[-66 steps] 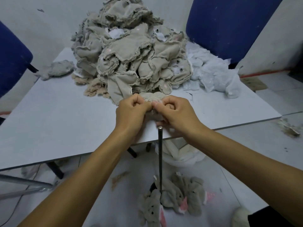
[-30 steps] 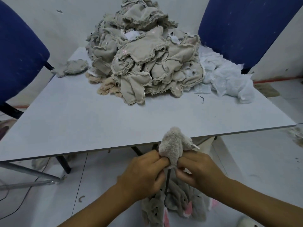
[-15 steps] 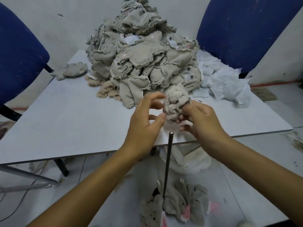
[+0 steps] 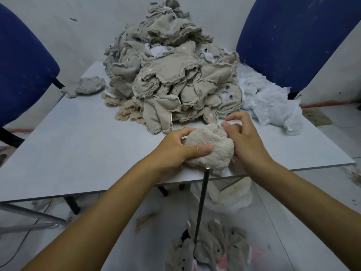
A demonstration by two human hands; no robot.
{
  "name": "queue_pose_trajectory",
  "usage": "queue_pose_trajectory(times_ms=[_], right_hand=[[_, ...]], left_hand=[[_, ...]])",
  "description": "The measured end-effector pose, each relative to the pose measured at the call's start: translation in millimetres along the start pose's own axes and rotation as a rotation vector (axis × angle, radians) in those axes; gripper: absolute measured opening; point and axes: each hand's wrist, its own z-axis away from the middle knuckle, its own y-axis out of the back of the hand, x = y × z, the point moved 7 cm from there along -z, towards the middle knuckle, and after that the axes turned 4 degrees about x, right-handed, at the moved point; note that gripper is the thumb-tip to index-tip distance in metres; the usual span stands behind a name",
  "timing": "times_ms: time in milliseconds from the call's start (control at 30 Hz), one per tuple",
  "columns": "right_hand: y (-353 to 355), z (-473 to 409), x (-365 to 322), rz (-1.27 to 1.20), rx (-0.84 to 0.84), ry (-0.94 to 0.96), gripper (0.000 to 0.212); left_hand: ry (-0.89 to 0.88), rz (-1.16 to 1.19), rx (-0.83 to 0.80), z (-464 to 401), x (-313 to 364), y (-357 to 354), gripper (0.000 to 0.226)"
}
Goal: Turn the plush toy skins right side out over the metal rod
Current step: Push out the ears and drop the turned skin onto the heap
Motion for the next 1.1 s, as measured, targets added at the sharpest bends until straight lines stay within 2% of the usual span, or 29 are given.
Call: queue_pose_trajectory(times_ms=[33,100,167,233,300,400,467,633,700,867,1000,1100], right_hand=[[5,4,-11,0.155,0.074,0.19,0.008],[5,16,-28,0.311,0.131,0.485,0.011],[1,27,-39,0.381,0.13,0.627,0.01],[-2,31,-41,0.428,0.123,0.678,0.01],[-7,34,-41,0.525,0.117,0.703,0.012],[-12,31,-37,0.62,0.028,0.673,0.015],[-11,27,-32,0.646,-0.027,0.598,0.017],[-14,22,-24,0.771,-0.14,0.481,0.003],[-17,22,-22,0.784,-0.171,0.462,0.009],[-22,29,-31,0.817,-0.177,0.527,0.025],[-22,26,-34,0.74,-0.143,0.61,0.01],[-10,17,-39,0.565,-0.025,0.591,0.002]], left_hand=[[0.006,0.041,0.026,-1,-2,1,0.056],[-0.008,0.077,0.093,-3,-3,5,0.046],[-0.047,0.011,0.181,-6,0,11,0.024],[-0.08,-0.138,0.264,-8,3,18,0.009],[-0.103,-0.269,0.341,-9,6,24,0.007],[-0.122,-0.315,0.431,-6,10,28,0.008],[-0.151,-0.295,0.42,-4,14,26,0.001],[-0.17,-0.259,0.358,-4,15,17,0.024],[-0.139,-0.231,0.363,-3,12,14,0.024],[-0.077,-0.121,0.358,-4,0,14,0.021],[-0.114,-0.156,0.412,-4,5,23,0.02],[-0.157,-0.261,0.515,-5,15,37,0.017]])
